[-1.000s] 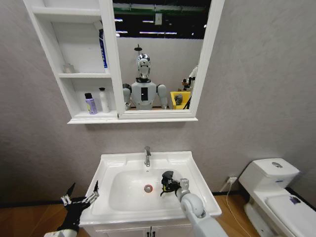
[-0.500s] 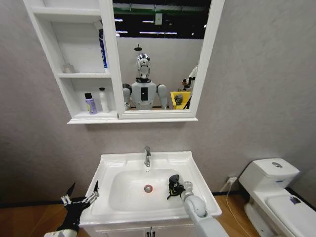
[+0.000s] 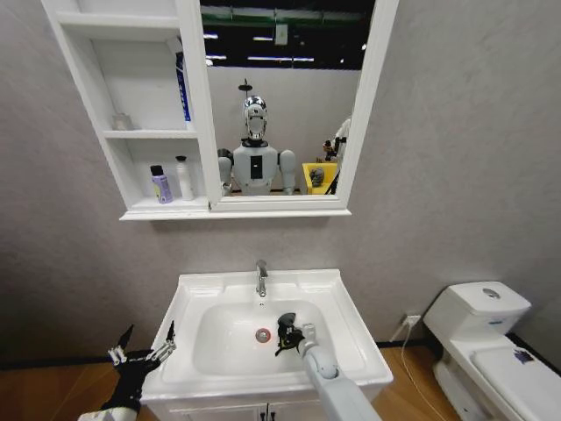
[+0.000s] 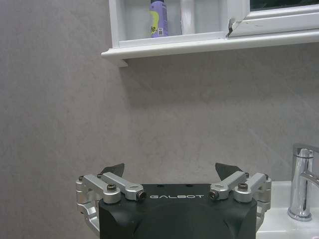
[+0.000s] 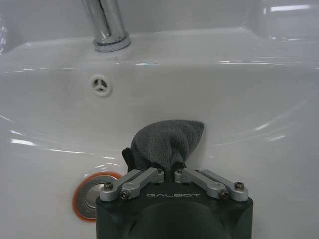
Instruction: Move facial cleanser and shampoo from washbasin to cabinet, then wipe washbasin with towel.
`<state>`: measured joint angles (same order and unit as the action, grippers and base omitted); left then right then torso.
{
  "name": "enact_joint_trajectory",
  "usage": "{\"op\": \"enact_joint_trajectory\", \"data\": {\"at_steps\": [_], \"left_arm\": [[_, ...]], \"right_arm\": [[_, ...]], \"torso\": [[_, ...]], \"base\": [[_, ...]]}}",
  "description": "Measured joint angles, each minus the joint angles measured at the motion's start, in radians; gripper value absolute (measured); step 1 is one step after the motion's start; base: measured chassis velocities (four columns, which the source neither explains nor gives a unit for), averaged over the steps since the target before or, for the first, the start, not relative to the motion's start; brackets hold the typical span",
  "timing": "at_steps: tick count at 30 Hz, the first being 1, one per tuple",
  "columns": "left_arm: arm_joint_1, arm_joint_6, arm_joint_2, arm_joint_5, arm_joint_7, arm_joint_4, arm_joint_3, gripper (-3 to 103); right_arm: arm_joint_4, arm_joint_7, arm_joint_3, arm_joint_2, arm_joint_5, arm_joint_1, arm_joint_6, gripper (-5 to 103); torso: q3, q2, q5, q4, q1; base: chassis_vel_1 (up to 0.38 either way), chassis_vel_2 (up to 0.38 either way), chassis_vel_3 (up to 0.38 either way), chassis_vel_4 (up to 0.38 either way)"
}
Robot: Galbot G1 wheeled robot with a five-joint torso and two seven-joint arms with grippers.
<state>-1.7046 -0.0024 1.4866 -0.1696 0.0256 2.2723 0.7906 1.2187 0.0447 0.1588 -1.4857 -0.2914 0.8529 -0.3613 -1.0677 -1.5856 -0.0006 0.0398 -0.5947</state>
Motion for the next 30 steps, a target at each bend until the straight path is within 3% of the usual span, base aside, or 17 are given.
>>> {"op": "enact_joint_trajectory", "data": {"at_steps": [8, 13, 16, 17, 19, 21, 23, 30], "left_arm": [[0.0, 0.0, 0.0, 0.0, 0.0, 0.0, 0.0, 100], [0.0, 0.0, 0.0, 0.0, 0.0, 0.0, 0.0, 100], [0.0, 0.0, 0.0, 0.0, 0.0, 0.0, 0.0, 100], [0.0, 0.0, 0.0, 0.0, 0.0, 0.0, 0.0, 100], [0.0, 0.0, 0.0, 0.0, 0.0, 0.0, 0.0, 100], [0.0, 0.0, 0.0, 0.0, 0.0, 0.0, 0.0, 100], [0.0, 0.0, 0.0, 0.0, 0.0, 0.0, 0.0, 100], [0.0, 0.0, 0.0, 0.0, 0.0, 0.0, 0.0, 100]], "right_arm": [[-0.093, -0.075, -0.047, -0.111, 0.0, -0.034, 0.037, 4], [-0.113, -0.084, -0.052, -0.127, -0.031, -0.044, 0.039, 4], [-0.114, -0.05, -0.055, -0.128, -0.098, -0.049, 0.016, 4], [-0.102, 0.015, -0.06, -0.127, -0.196, -0.053, -0.03, 4], [-0.097, 0.033, -0.061, -0.126, -0.221, -0.053, -0.042, 4], [-0.077, 0.12, -0.063, -0.125, -0.334, -0.061, -0.09, 4], [-0.072, 0.166, -0.063, -0.125, -0.389, -0.068, -0.105, 4], [-0.062, 0.252, -0.039, -0.123, -0.438, -0.083, -0.112, 4]], "torso": [[0.0, 0.0, 0.0004, 0.0002, 0.0], [0.0, 0.0, 0.0005, 0.0004, 0.0], [0.0, 0.0, 0.0006, 0.0003, 0.0], [-0.001, 0.0, 0.0007, 0.0003, 0.0], [-0.001, 0.0, 0.0008, 0.0003, 0.0], [-0.001, 0.0, 0.0008, 0.0002, 0.0], [-0.001, 0.0, 0.0009, 0.0002, 0.0], [-0.001, 0.0, 0.0006, 0.0002, 0.0]], "base": [[0.0, 0.0, 0.0, 0.0], [0.0, 0.0, 0.0, 0.0], [0.0, 0.0, 0.0, 0.0], [0.0, 0.0, 0.0, 0.0], [0.0, 0.0, 0.0, 0.0], [0.0, 0.0, 0.0, 0.0], [0.0, 0.0, 0.0, 0.0], [0.0, 0.0, 0.0, 0.0]]}}
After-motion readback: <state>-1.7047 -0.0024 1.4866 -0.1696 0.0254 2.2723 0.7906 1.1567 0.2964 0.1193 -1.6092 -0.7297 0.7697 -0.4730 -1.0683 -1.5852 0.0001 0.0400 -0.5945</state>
